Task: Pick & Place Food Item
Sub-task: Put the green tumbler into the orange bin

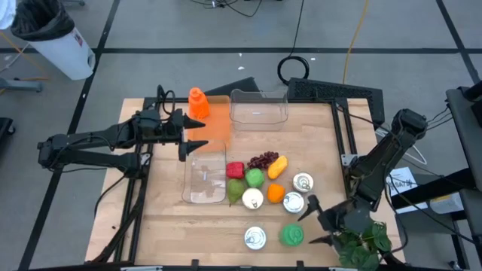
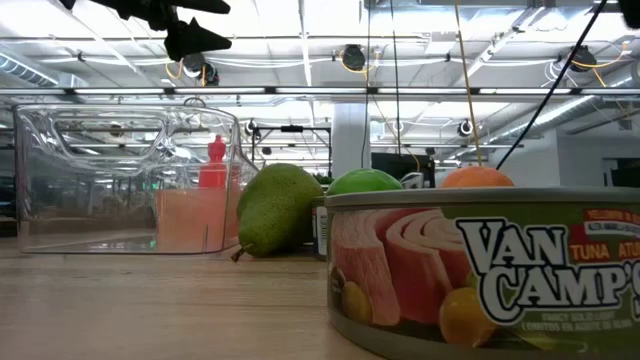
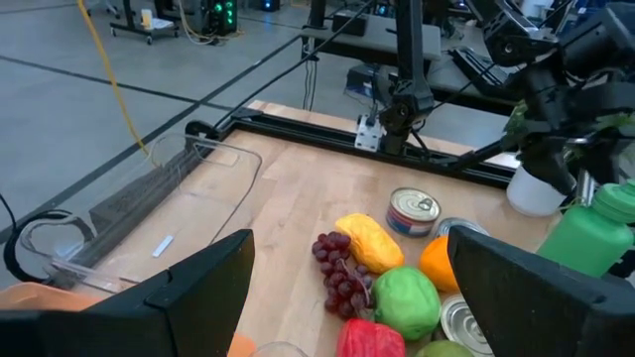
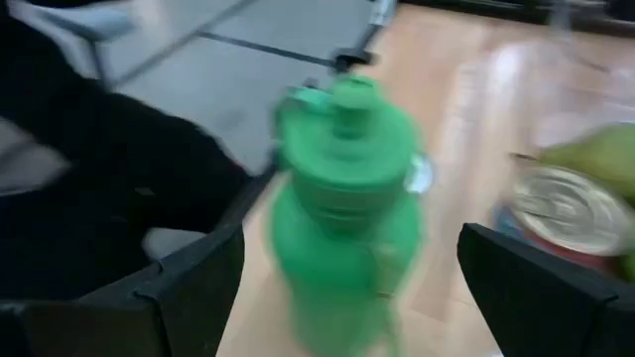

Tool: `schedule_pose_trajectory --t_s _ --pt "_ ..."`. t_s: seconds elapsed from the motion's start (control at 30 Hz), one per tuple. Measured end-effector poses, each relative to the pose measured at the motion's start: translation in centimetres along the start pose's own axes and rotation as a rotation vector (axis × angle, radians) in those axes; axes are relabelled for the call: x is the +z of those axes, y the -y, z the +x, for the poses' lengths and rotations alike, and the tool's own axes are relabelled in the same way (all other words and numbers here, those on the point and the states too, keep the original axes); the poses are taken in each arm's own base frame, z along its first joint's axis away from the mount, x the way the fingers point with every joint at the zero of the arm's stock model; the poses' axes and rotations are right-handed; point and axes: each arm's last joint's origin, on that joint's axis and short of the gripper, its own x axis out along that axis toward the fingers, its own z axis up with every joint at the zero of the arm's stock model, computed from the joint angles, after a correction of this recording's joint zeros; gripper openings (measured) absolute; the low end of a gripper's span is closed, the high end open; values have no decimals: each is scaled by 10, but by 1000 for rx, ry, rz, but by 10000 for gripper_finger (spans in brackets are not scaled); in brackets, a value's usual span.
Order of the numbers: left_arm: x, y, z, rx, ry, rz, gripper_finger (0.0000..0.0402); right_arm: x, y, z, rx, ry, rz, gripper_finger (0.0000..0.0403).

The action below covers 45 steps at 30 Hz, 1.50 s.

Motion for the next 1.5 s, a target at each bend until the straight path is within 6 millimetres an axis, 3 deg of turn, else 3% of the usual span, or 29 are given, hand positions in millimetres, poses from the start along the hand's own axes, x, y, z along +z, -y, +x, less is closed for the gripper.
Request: schedule_pose_trajectory --t_s 0.4,0.87,1.17,1.5 --pt "0 0 0 0 0 -14 349 -14 1 27 -39 -72 36 354" --pt "0 0 0 0 0 -11 349 -19 -10 55 -12 22 17 354" --pt "0 0 0 0 1 -7 349 -17 -9 59 -18 48 8 347" --pt "3 0 0 -4 31 -6 349 -17 -8 59 -22 45 -22 296"
